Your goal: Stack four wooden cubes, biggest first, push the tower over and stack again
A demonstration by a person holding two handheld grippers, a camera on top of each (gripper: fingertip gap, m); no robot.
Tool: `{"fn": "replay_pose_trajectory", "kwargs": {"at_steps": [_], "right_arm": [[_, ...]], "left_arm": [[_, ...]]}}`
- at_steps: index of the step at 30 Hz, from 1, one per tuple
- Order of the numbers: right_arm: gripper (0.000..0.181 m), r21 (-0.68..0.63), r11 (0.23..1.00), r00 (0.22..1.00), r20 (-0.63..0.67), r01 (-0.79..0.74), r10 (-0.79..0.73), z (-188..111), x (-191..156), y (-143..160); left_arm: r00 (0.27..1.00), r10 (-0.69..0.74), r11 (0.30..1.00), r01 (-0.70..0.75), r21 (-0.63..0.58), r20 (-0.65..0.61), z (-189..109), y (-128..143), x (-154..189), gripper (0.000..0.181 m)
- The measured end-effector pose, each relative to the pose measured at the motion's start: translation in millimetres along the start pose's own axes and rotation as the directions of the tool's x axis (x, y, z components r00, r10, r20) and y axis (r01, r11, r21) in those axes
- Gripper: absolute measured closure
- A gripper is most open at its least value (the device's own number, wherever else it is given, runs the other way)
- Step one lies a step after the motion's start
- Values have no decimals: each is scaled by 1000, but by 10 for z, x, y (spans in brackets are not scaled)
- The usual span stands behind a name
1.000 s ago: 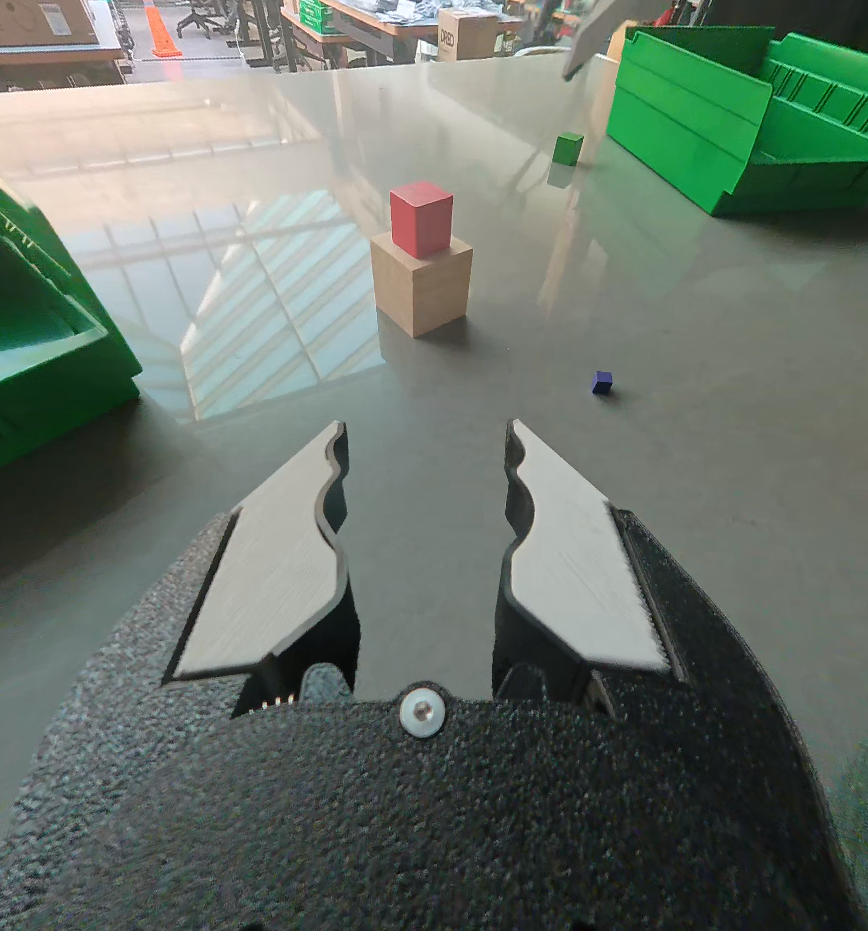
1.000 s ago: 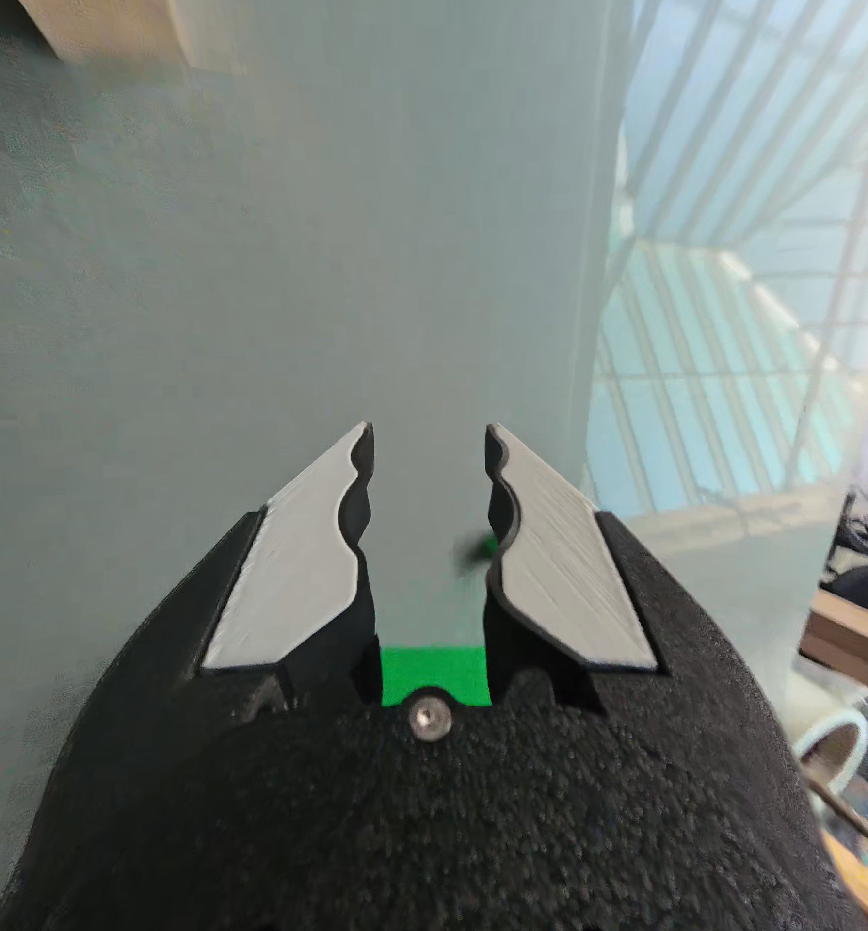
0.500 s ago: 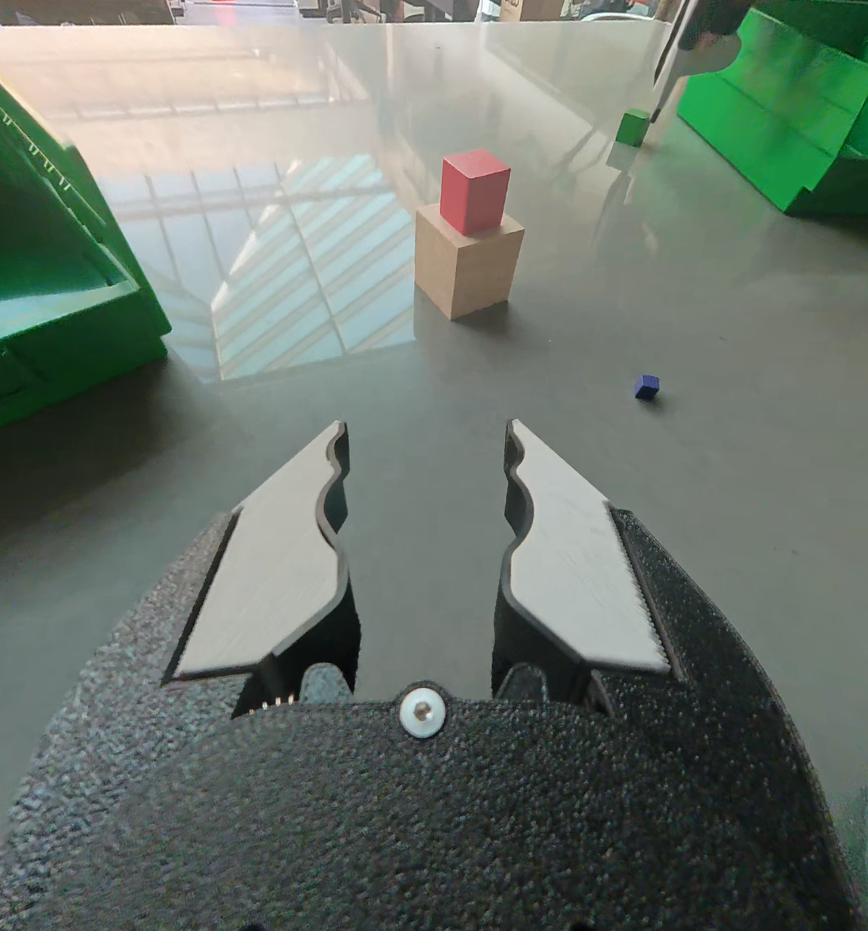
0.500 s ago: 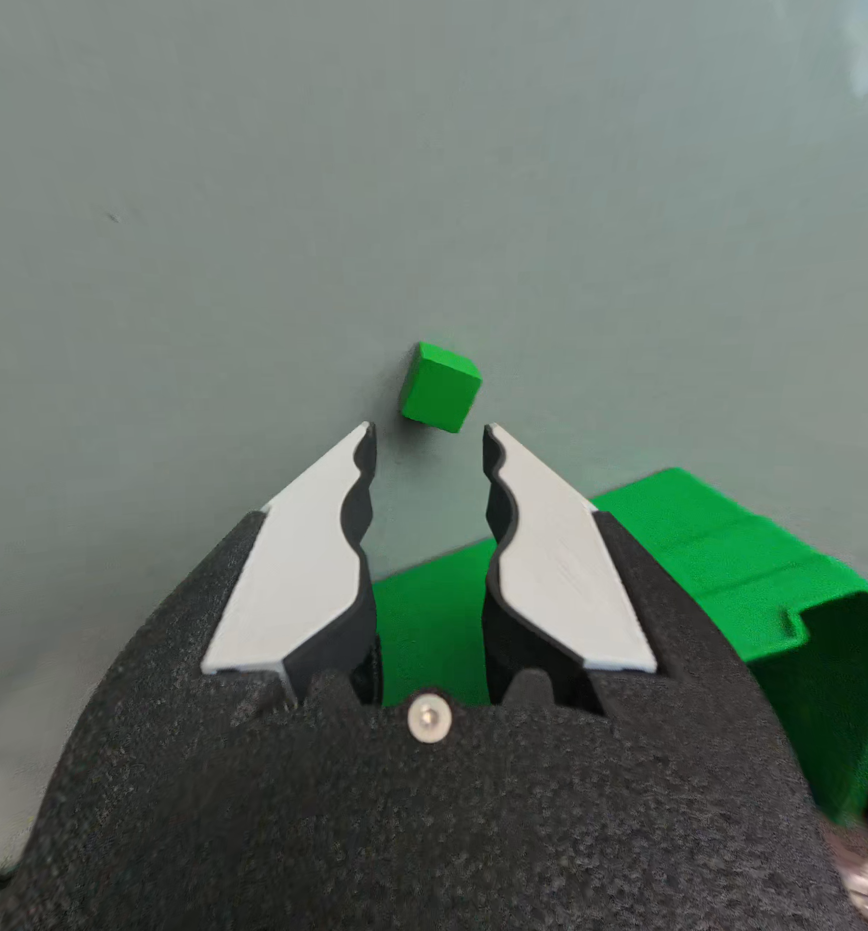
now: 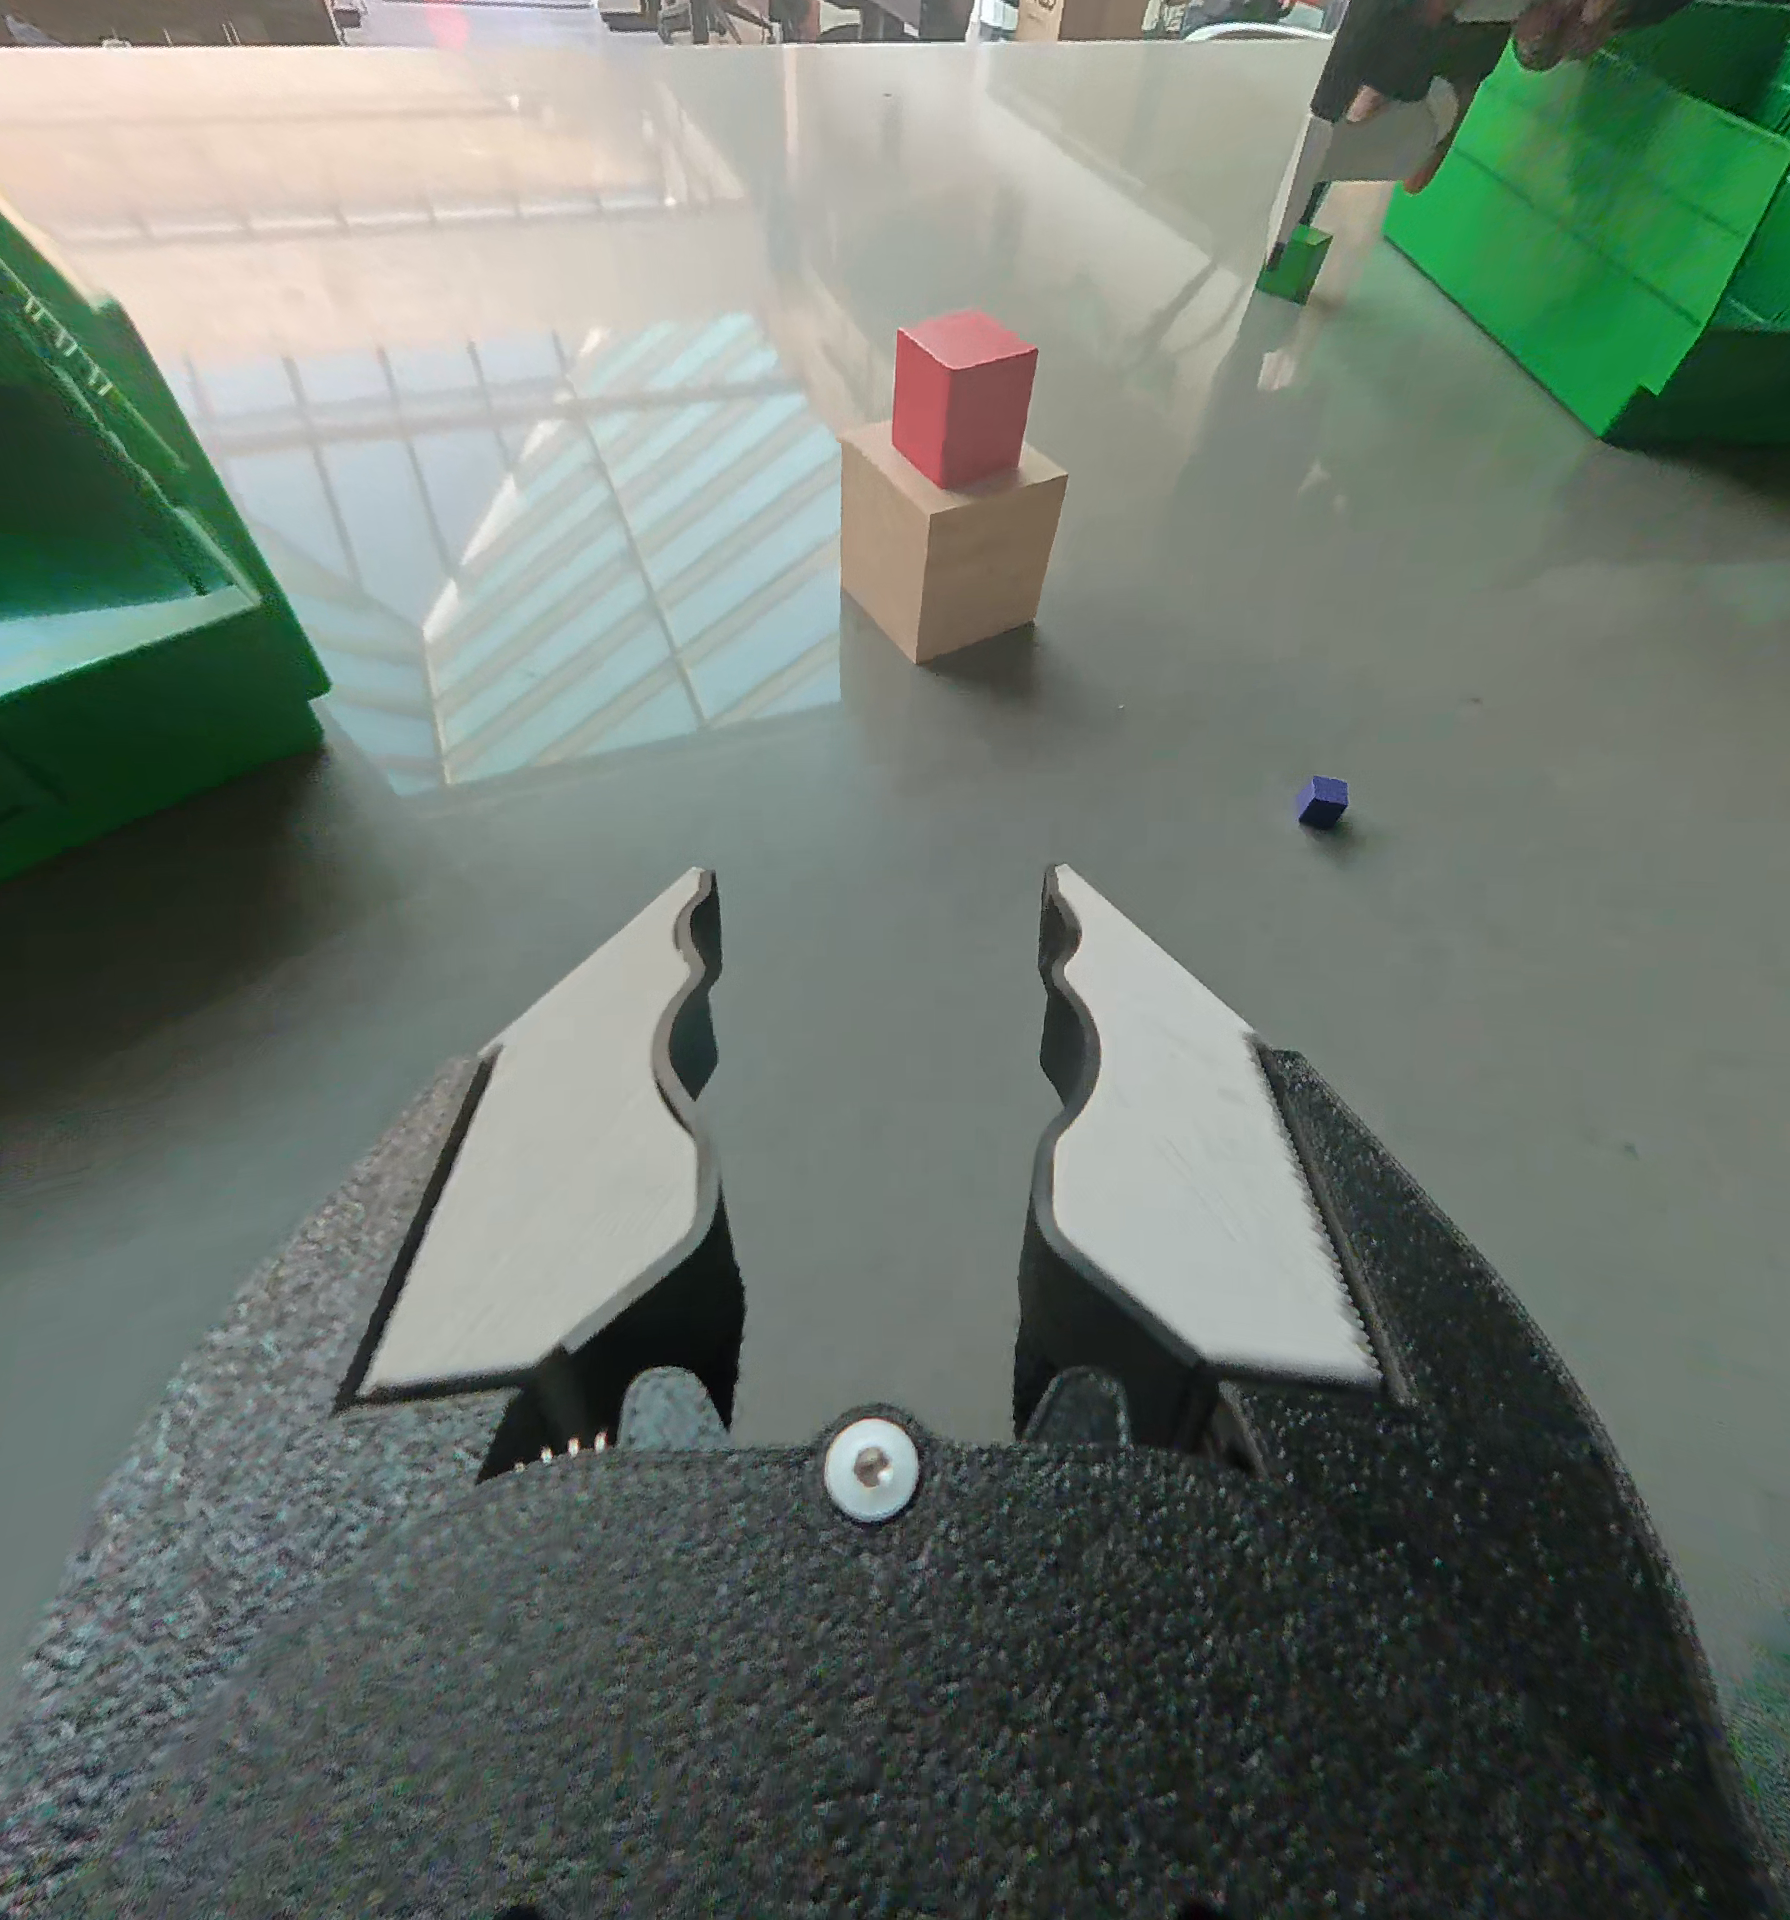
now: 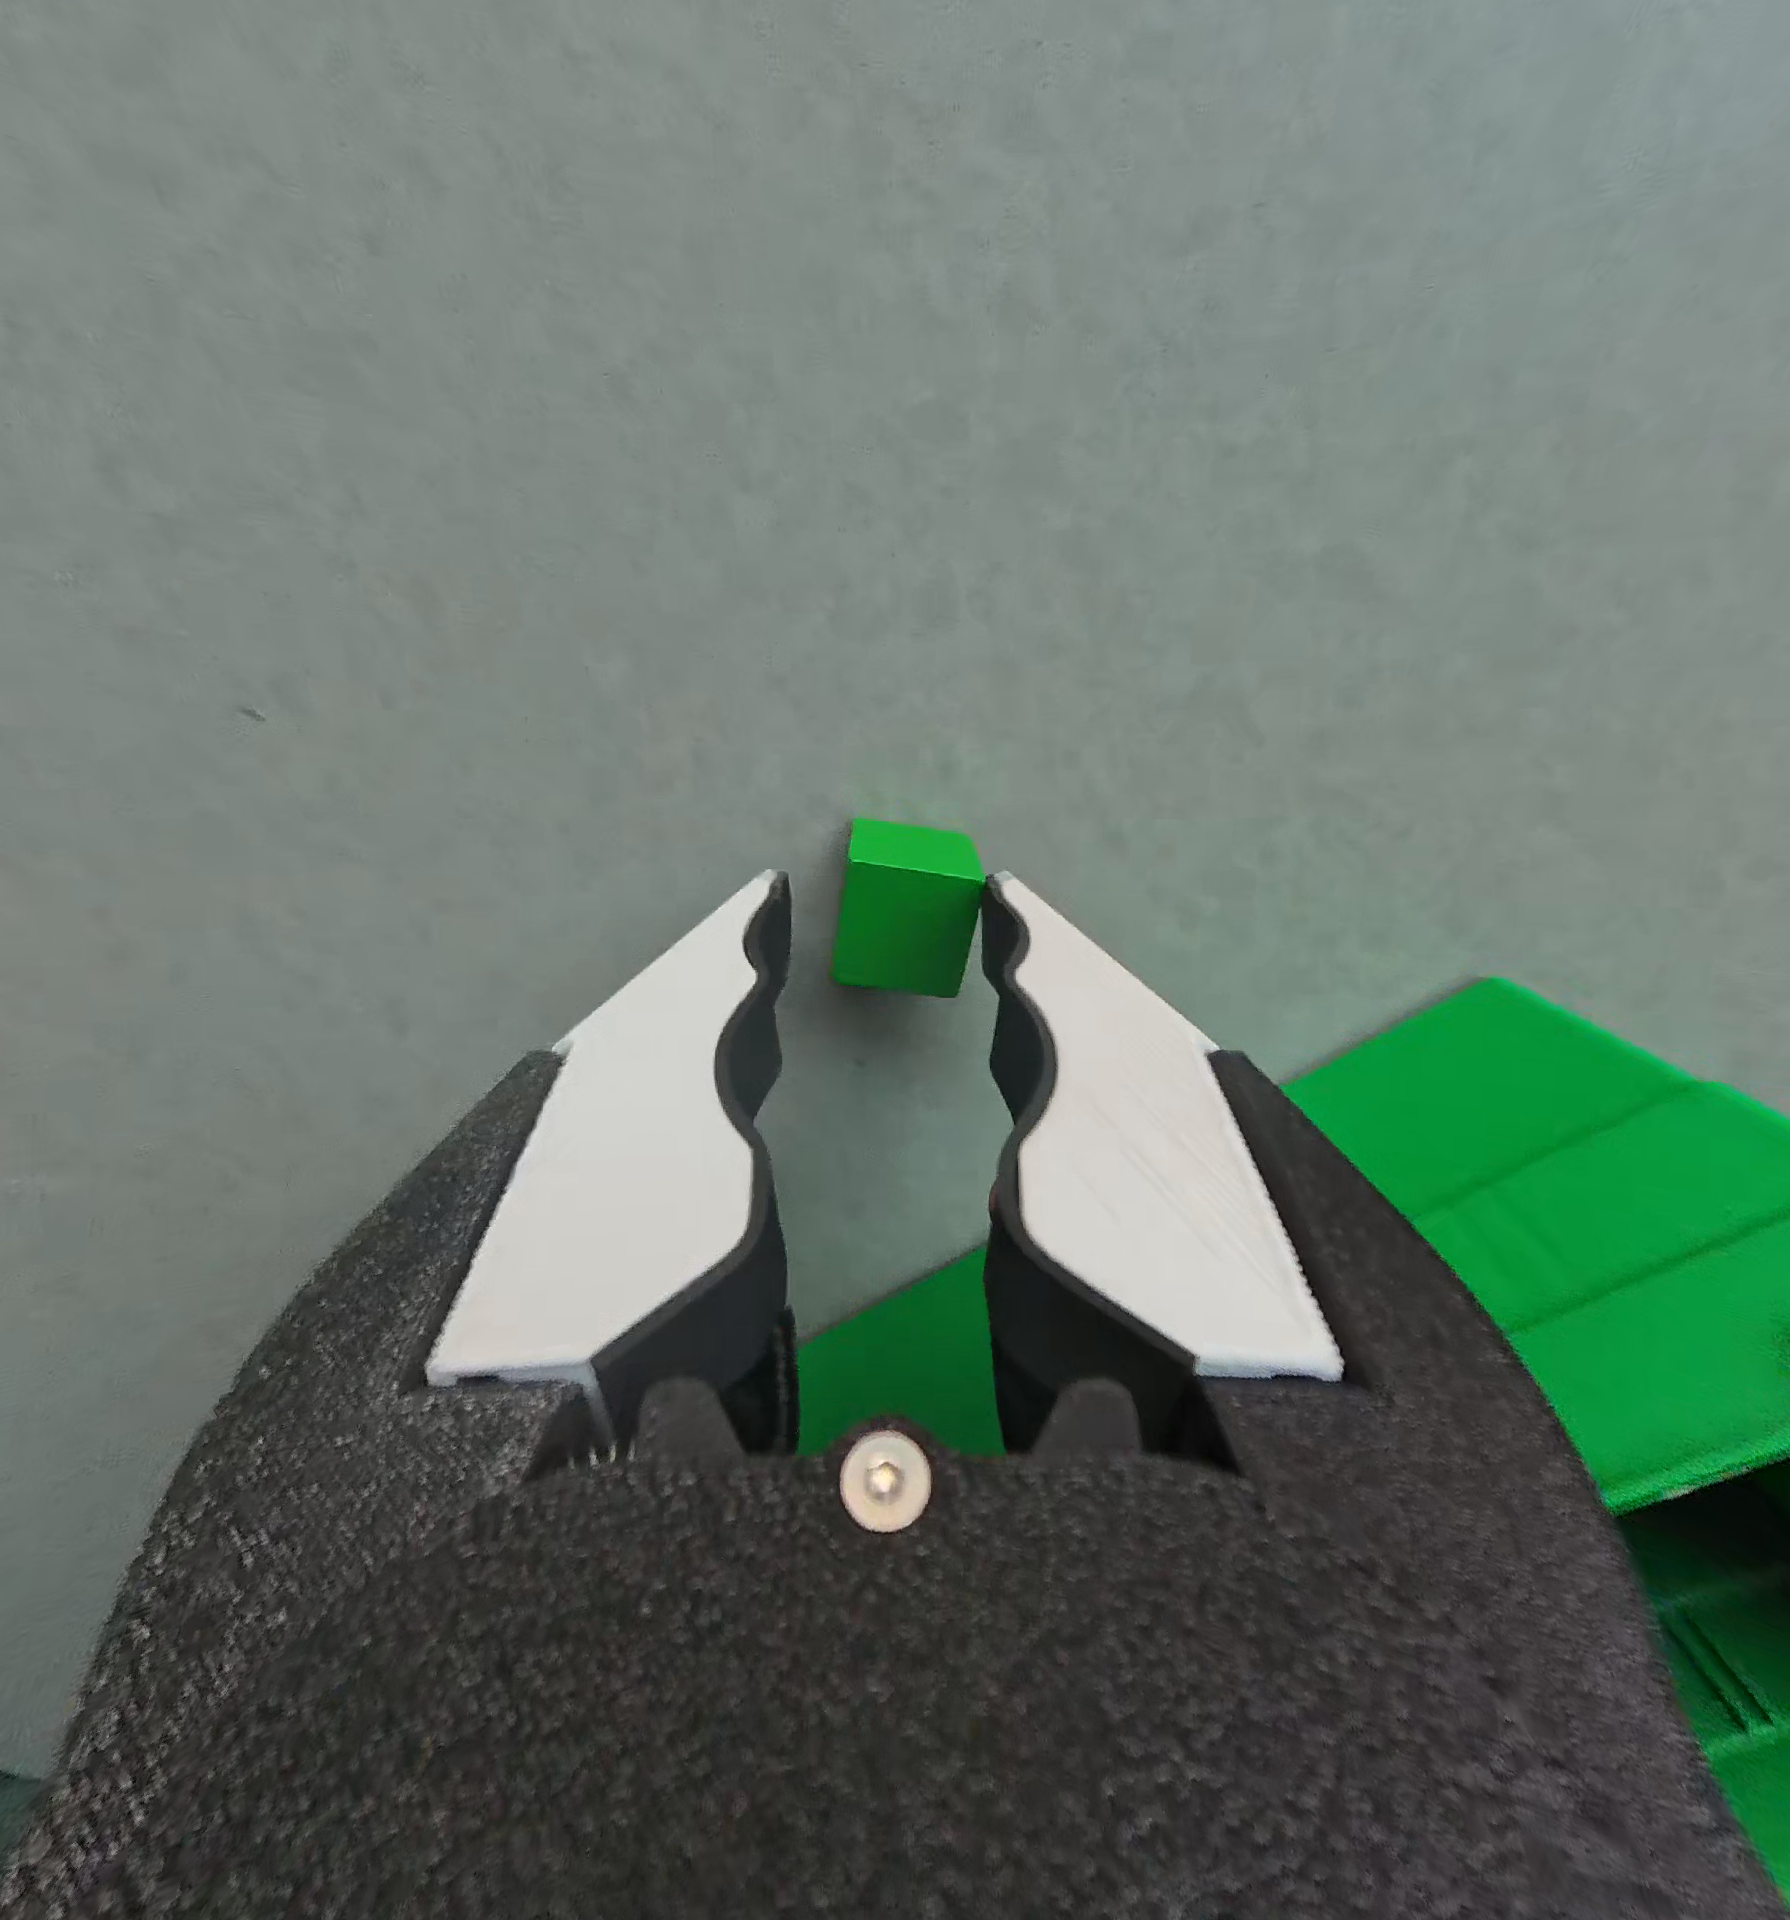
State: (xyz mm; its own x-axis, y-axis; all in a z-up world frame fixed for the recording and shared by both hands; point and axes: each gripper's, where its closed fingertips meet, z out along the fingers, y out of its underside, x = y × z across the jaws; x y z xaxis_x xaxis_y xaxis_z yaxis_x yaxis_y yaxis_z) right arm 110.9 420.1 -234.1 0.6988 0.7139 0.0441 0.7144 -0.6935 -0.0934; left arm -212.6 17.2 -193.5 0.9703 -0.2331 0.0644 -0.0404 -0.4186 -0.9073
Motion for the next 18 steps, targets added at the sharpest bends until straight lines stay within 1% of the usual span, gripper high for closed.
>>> {"fn": "replay_pose_trajectory", "kwargs": {"at_steps": [2, 6, 8, 10, 13, 15, 18], "right_arm": [[153, -4, 1000, 1000, -9, -5, 5, 2, 16, 13], [154, -5, 1000, 1000, 2, -9, 9, -25, 2, 41], [155, 21, 1000, 1000, 15, 3, -3, -114, -32, -1], [155, 61, 997, 998, 29, 49, -51, -279, -124, -87], [155, 91, 978, 982, 7, 186, -188, -628, -390, -214], [155, 110, 947, 953, -10, 301, -302, -895, -691, -317], [155, 115, 866, 873, -36, 486, -486, -1267, -1237, -437]], "left_arm": [[1000, 0, 1000, 0, 2, 1, 2, -6, -16, 120], [1000, 4, 1000, -4, 9, -6, 13, -30, -13, 120], [1000, 8, 1000, -8, 12, -10, 16, -40, -4, 120], [1000, 9, 1000, -9, 17, -13, 13, -49, 3, 120], [1000, 8, 1000, -7, 26, -16, 5, -60, 9, 120], [1000, 7, 999, -6, 33, -19, 2, -67, 20, 120], [1000, 12, 999, -11, 42, -27, -3, -82, 50, 120]]}}
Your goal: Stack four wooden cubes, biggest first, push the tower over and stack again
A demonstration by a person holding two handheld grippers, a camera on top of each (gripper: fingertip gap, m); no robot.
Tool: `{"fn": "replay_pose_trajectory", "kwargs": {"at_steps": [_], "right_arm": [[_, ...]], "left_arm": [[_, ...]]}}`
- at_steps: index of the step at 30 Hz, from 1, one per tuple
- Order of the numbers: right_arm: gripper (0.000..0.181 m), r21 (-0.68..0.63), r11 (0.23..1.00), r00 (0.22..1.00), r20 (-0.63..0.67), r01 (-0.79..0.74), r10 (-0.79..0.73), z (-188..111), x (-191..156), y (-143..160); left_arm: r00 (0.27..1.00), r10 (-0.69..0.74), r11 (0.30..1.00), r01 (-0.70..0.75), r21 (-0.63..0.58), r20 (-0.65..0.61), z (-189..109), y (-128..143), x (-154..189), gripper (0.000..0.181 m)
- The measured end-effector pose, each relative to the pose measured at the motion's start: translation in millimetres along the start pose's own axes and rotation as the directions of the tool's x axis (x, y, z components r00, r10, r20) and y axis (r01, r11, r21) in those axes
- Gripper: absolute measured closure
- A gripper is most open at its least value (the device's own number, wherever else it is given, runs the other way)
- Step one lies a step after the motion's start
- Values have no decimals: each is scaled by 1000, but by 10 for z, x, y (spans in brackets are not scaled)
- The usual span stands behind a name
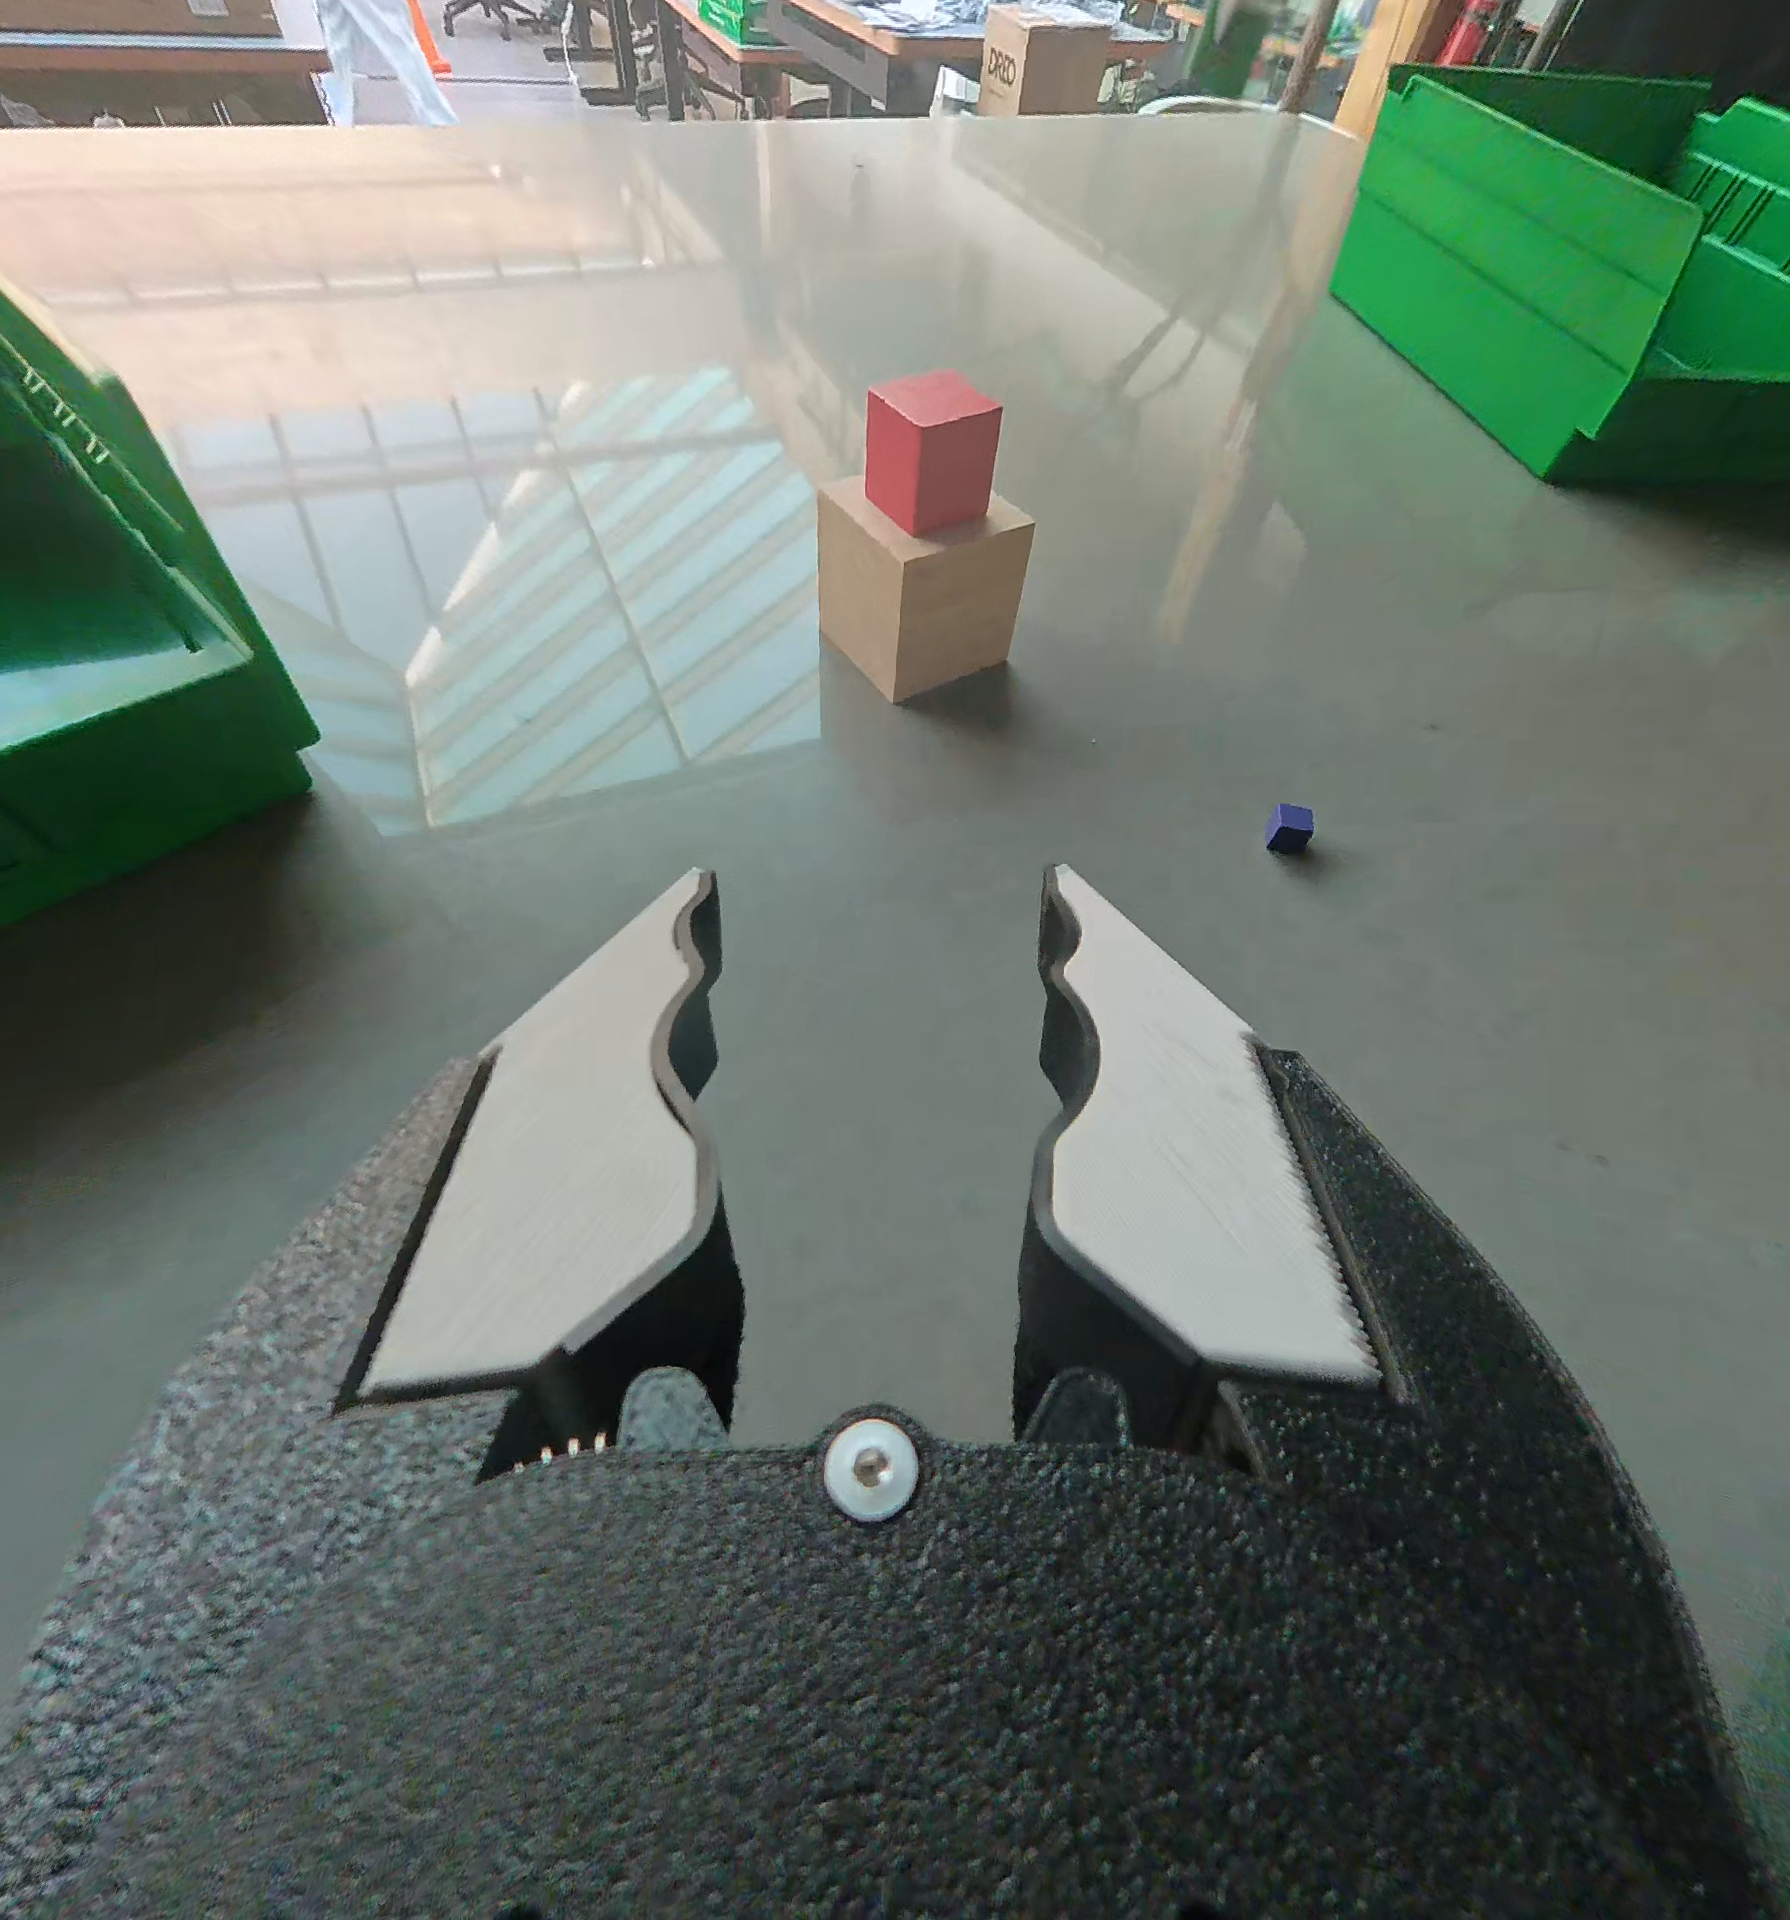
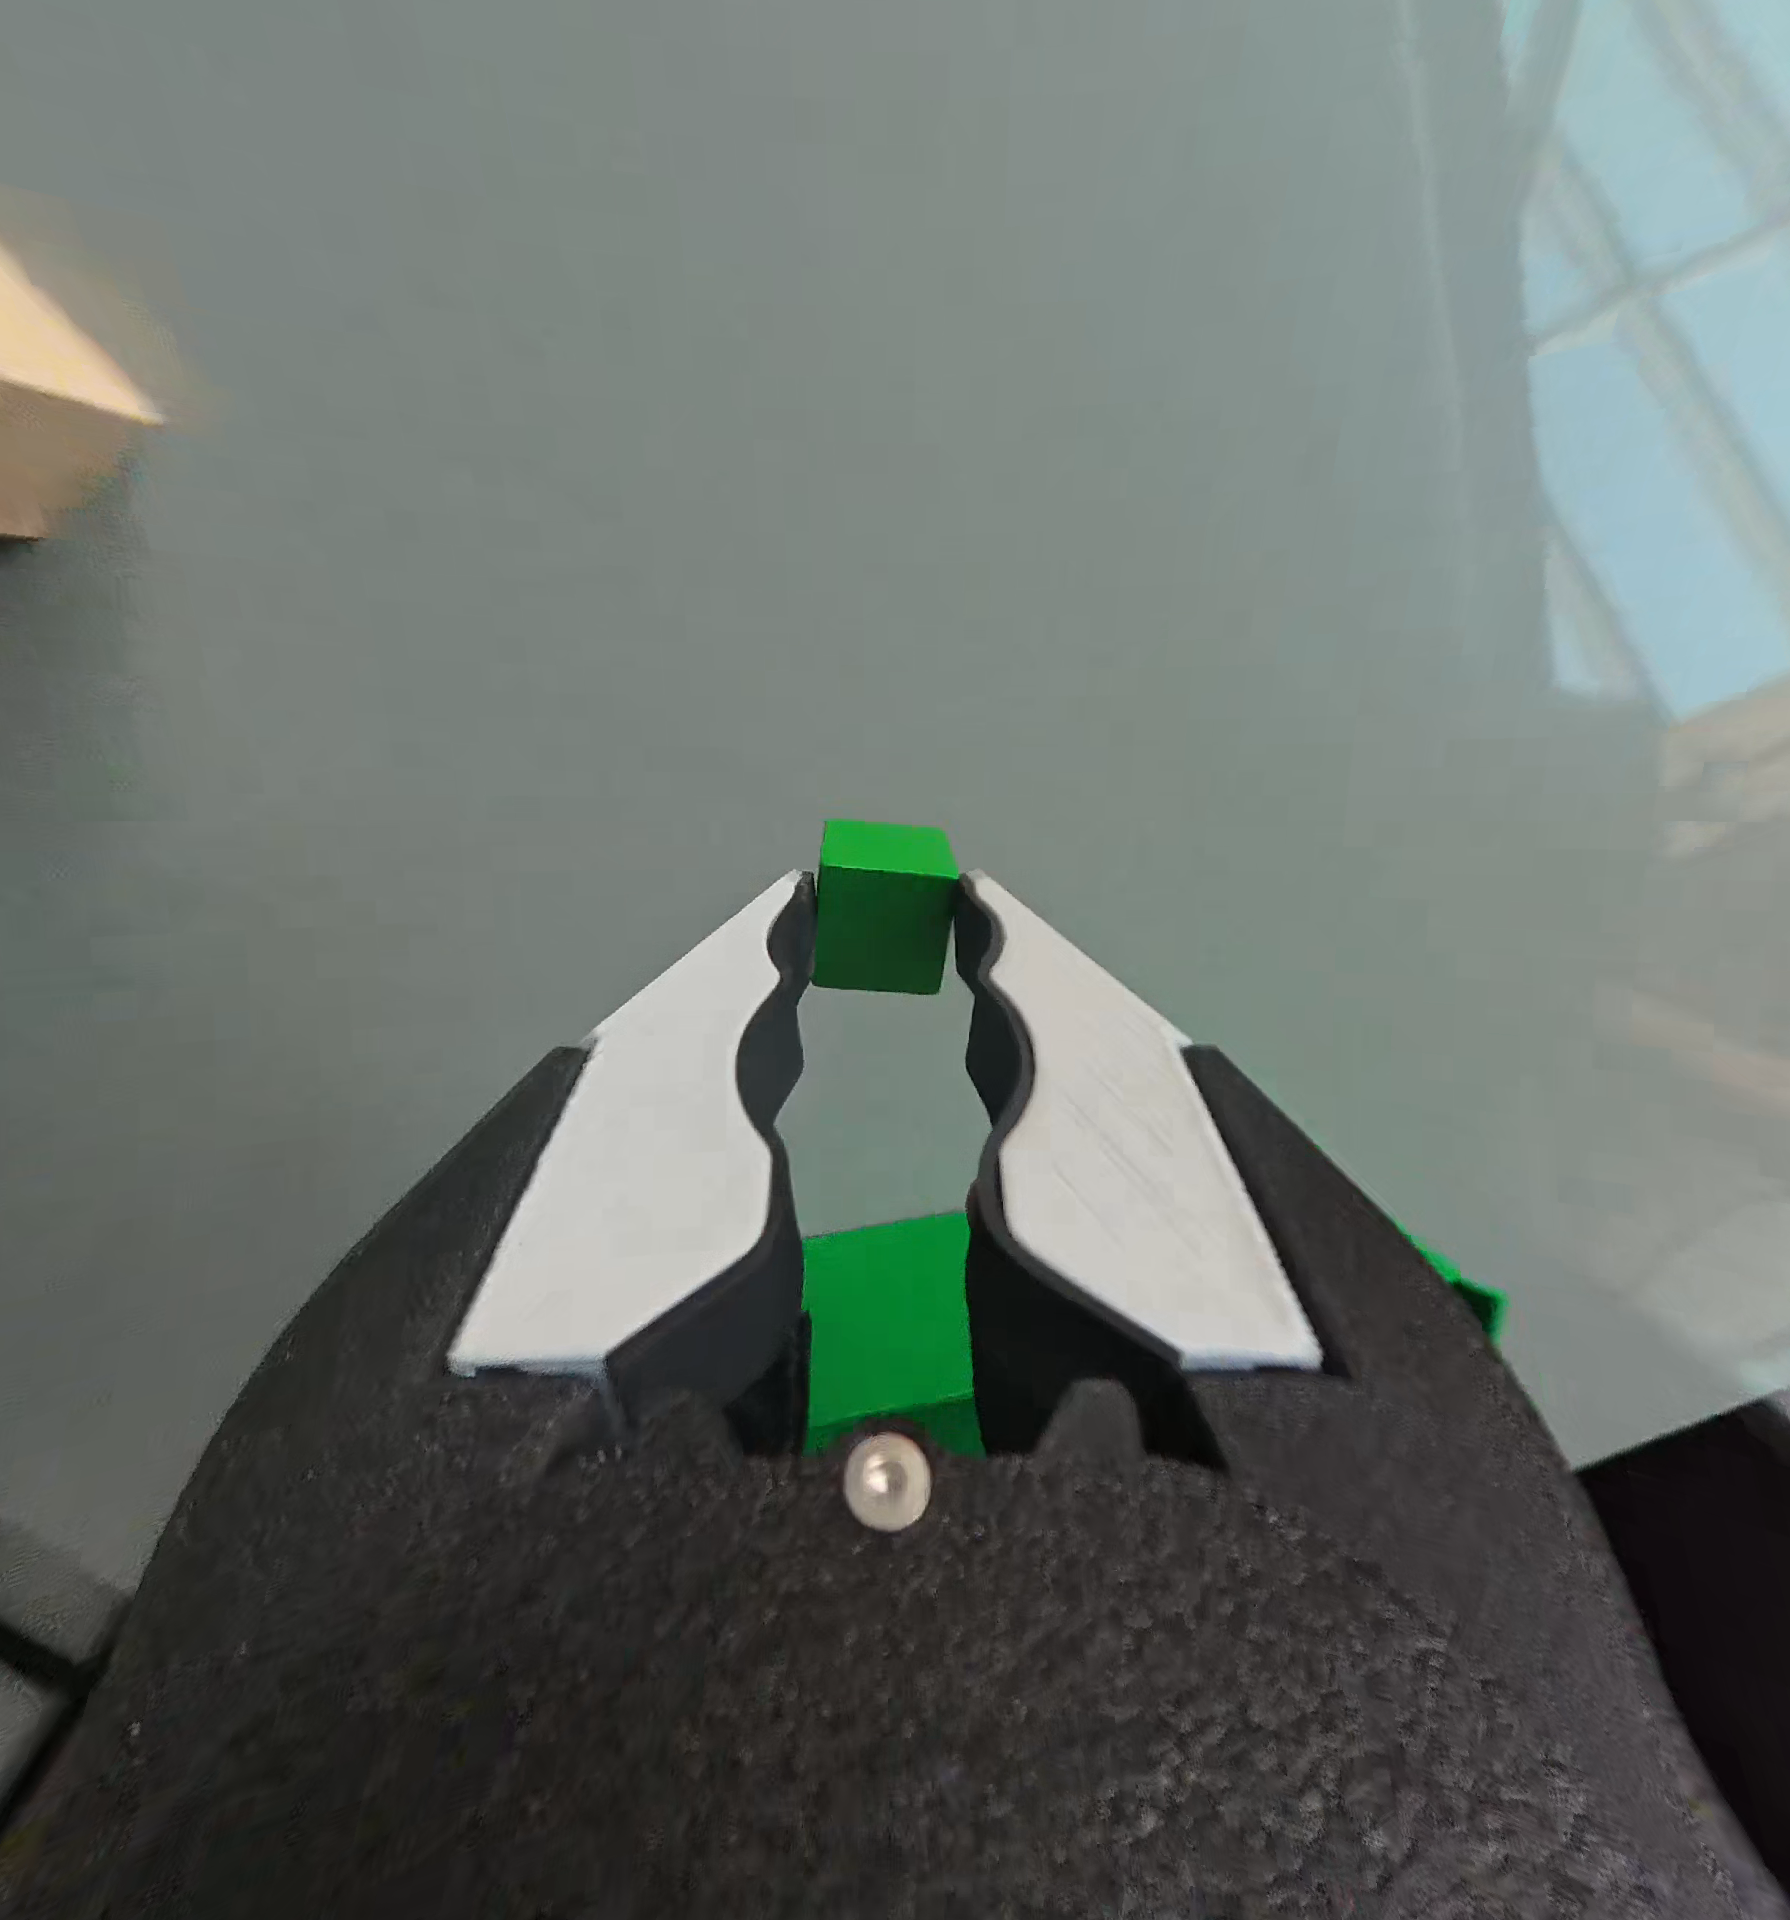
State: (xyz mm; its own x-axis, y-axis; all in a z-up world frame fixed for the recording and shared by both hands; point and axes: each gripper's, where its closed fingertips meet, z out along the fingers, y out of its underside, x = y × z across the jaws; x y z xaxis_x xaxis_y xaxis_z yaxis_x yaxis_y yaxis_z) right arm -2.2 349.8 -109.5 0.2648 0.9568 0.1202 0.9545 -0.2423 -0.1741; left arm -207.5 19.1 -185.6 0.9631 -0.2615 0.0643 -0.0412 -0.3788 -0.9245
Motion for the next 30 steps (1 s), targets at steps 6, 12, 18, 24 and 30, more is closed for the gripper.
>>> {"fn": "replay_pose_trajectory", "kwargs": {"at_steps": [6, 12, 18, 24, 30], "right_arm": [[155, 9, 943, 942, 43, 333, -333, -324, -977, -662], [155, 9, 850, 845, 104, 527, -525, -203, -1757, -963], [155, 2, 800, 793, 135, 600, -594, 46, -2106, -1046], [155, -5, 794, 786, 152, 607, -600, 245, -2205, -1041], [155, -9, 797, 788, 155, 604, -596, 347, -2230, -1021]], "left_arm": [[1000, 9, 1000, -9, 29, -12, -63, -41, 58, 120], [1000, 11, 999, -11, 37, -14, -154, 6, 83, 120], [1000, 7, 999, -8, 41, 6, -239, 41, 21, 120], [1000, 7, 999, -8, 37, 14, -263, 55, -31, 120], [1000, 13, 999, -13, 36, 7, -238, 45, -32, 120]]}}
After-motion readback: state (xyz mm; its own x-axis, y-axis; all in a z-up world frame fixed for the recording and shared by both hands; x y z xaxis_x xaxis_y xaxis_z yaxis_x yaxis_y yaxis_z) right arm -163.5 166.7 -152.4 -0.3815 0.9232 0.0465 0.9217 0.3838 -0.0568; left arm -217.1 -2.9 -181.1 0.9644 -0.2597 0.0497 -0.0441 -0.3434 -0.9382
